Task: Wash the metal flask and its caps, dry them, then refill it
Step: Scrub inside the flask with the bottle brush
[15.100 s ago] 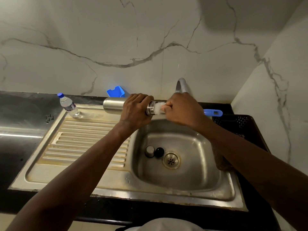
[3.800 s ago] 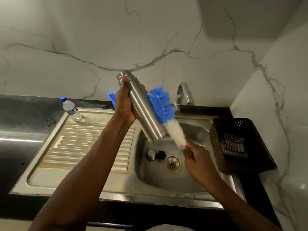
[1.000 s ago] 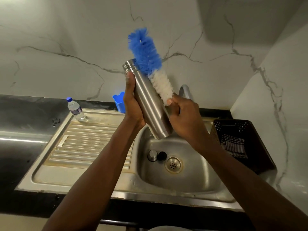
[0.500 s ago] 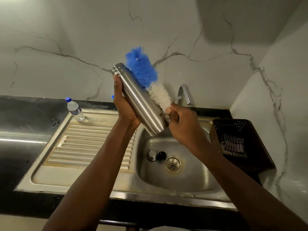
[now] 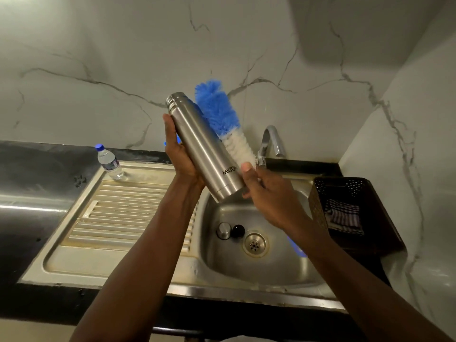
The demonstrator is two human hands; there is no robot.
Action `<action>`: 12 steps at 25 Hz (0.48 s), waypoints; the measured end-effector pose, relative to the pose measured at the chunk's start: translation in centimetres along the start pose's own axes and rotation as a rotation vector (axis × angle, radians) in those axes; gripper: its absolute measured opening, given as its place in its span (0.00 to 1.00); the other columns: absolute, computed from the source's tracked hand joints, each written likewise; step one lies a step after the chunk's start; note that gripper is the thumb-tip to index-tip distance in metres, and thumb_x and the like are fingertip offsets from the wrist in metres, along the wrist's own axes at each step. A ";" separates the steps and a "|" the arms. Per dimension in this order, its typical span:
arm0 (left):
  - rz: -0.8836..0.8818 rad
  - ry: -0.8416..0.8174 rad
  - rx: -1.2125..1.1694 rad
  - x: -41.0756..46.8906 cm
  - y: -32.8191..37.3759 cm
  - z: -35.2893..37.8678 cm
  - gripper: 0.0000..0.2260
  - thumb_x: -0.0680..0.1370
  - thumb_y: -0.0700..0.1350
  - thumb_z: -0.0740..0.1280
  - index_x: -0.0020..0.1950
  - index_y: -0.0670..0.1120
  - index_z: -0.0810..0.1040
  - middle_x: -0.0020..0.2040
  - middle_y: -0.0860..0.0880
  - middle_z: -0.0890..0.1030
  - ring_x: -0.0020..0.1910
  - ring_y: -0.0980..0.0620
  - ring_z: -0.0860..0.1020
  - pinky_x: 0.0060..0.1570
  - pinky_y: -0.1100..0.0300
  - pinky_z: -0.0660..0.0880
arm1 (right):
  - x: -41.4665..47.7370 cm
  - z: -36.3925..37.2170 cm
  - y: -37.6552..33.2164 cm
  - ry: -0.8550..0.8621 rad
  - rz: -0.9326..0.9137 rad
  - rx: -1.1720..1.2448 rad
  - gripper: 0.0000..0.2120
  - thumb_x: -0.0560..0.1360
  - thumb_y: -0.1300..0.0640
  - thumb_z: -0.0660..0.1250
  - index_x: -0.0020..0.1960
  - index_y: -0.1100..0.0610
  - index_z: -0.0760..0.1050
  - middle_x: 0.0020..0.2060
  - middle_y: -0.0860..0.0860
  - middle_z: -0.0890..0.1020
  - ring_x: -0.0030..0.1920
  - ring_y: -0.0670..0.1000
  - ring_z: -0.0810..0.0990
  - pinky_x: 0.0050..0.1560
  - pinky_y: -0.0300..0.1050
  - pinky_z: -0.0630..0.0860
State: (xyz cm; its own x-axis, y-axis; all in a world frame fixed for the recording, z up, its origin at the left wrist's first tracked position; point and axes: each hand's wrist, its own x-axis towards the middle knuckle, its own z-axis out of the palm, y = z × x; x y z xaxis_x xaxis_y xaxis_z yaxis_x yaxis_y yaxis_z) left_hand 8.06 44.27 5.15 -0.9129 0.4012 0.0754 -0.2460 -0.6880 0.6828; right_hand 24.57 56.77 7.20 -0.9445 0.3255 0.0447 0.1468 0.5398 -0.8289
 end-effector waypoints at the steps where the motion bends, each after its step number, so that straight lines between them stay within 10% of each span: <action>1: 0.014 -0.020 -0.005 0.0 0.1 0.1 0.34 0.82 0.70 0.54 0.64 0.41 0.77 0.46 0.43 0.82 0.42 0.46 0.83 0.44 0.54 0.81 | -0.5 0.4 0.3 -0.032 0.038 0.064 0.28 0.77 0.28 0.56 0.63 0.46 0.78 0.46 0.43 0.84 0.46 0.40 0.82 0.43 0.34 0.72; 7: -0.061 0.283 0.350 -1.0 -1.4 1.6 0.31 0.81 0.70 0.56 0.60 0.46 0.82 0.52 0.39 0.87 0.52 0.38 0.86 0.56 0.43 0.83 | -1.0 2.7 1.0 0.092 0.066 0.286 0.25 0.72 0.41 0.77 0.65 0.45 0.75 0.53 0.39 0.82 0.50 0.40 0.83 0.46 0.28 0.78; 12: -0.162 0.123 0.224 -1.8 -0.3 2.7 0.36 0.79 0.73 0.55 0.67 0.46 0.80 0.54 0.42 0.86 0.52 0.42 0.86 0.56 0.46 0.82 | -0.7 2.0 0.6 0.172 -0.074 0.000 0.10 0.79 0.36 0.65 0.51 0.41 0.79 0.40 0.41 0.81 0.44 0.42 0.81 0.44 0.37 0.76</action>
State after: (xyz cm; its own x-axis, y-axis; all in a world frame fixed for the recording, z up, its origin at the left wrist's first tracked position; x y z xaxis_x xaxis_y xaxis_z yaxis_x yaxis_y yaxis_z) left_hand 10.66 45.37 6.76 -0.9039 0.4086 -0.1269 -0.3258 -0.4651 0.8231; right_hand 24.75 55.28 5.55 -0.8887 0.4125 0.2002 0.0785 0.5671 -0.8199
